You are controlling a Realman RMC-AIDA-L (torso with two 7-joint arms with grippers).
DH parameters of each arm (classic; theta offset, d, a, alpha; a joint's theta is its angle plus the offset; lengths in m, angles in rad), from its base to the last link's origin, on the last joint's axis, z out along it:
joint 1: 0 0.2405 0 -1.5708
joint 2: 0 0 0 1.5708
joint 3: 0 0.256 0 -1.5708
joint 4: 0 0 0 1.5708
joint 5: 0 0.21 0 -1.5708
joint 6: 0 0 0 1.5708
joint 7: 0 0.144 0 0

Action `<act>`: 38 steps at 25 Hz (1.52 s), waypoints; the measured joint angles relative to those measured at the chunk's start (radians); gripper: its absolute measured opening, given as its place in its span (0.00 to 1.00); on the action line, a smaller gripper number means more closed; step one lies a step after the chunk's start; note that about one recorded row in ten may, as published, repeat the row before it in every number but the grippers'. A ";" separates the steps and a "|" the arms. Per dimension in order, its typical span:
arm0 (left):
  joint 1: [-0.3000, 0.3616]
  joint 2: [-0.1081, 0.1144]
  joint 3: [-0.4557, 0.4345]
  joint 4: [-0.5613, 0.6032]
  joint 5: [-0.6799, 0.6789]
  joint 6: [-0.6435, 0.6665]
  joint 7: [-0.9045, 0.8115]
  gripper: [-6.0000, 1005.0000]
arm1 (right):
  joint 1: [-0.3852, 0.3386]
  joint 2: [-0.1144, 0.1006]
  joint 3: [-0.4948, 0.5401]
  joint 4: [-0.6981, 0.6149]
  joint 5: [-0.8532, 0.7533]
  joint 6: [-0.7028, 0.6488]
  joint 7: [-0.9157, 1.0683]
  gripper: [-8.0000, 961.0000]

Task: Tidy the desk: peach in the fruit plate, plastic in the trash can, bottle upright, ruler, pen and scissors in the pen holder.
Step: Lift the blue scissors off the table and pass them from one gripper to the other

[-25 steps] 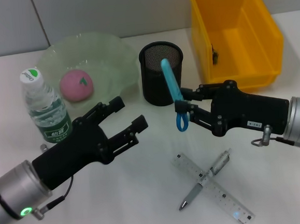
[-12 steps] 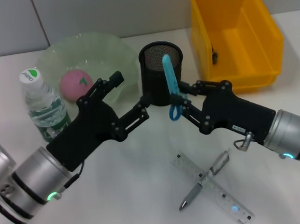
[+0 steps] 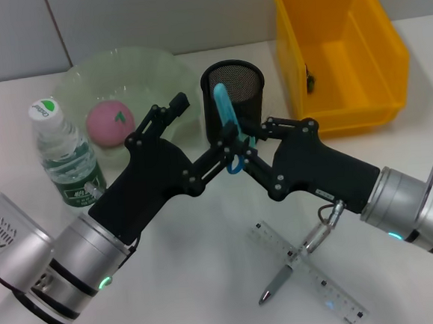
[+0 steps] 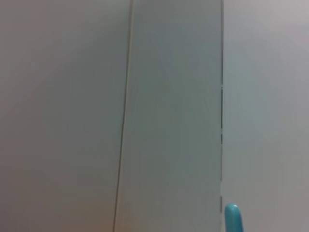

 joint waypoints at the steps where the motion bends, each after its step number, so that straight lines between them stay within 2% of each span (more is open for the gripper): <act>1: 0.003 0.000 -0.015 -0.001 0.014 -0.004 0.002 0.73 | 0.001 0.000 -0.019 -0.002 0.019 0.001 -0.010 0.25; 3: 0.020 0.000 -0.095 -0.014 0.084 -0.027 0.006 0.73 | 0.008 0.000 -0.071 -0.009 0.073 0.023 -0.032 0.25; 8: 0.027 0.000 -0.157 -0.035 0.125 -0.060 0.007 0.73 | 0.015 0.000 -0.106 -0.030 0.107 0.059 -0.058 0.25; 21: 0.024 0.000 -0.213 -0.055 0.129 -0.104 0.009 0.73 | 0.026 0.000 -0.139 -0.070 0.128 0.140 -0.078 0.25; 26: 0.024 0.000 -0.221 -0.059 0.130 -0.106 0.004 0.72 | 0.041 0.000 -0.218 -0.073 0.225 0.154 -0.109 0.25; 32: 0.033 0.000 -0.230 -0.068 0.130 -0.107 -0.002 0.72 | 0.041 0.000 -0.234 -0.073 0.248 0.156 -0.123 0.25; 38: 0.041 0.000 -0.232 -0.073 0.131 -0.108 0.001 0.54 | 0.037 0.000 -0.233 -0.072 0.252 0.156 -0.123 0.25</act>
